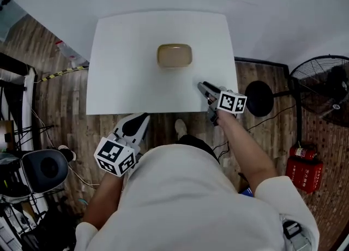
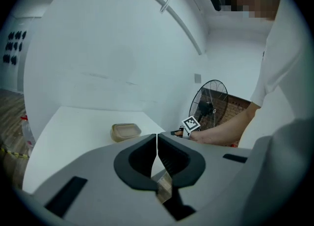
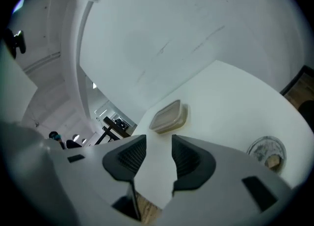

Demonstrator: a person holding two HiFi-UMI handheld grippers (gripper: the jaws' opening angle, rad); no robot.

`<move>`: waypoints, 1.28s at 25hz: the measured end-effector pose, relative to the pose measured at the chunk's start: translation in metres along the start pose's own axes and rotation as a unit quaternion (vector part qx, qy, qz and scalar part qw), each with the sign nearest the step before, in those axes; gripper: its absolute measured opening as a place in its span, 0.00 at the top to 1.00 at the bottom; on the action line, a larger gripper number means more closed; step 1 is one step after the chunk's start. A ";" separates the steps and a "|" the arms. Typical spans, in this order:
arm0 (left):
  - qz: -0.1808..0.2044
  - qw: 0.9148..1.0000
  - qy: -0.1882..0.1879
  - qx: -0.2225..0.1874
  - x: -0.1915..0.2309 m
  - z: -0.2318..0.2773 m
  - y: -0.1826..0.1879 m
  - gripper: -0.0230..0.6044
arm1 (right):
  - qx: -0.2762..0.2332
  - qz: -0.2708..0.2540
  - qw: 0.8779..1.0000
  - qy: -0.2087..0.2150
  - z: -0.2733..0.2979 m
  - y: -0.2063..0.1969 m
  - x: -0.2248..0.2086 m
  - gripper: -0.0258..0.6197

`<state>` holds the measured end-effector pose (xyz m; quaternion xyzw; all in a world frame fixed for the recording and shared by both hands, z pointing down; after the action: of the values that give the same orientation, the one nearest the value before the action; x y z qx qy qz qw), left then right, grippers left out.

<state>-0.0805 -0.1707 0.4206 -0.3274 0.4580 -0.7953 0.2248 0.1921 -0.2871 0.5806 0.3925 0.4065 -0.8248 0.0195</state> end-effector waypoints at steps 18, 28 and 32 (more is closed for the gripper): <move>-0.022 0.997 0.078 0.008 0.013 0.061 0.024 0.93 | 0.041 0.167 0.982 0.076 0.096 0.035 -0.061 0.58; -0.040 0.994 0.100 0.007 0.022 0.063 0.028 0.93 | 0.040 0.209 0.972 0.099 0.109 0.038 -0.063 0.82; -0.041 0.994 0.100 0.008 0.025 0.061 0.026 0.93 | 0.037 0.211 0.971 0.103 0.108 0.040 -0.060 0.86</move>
<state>-0.0517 -0.2350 0.4278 -0.2627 0.4581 -0.8363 0.1473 0.1797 -0.4048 0.6333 0.5528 0.2839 -0.7714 0.1365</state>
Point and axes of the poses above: the fingertips, and each gripper's own axes: z forward along the fingers, x to its left, y out of its top, the point moved 4 cm from there along -z, backward along the fingers, and after that the axes turned 3 degrees about -z, right-handed, at the moved point
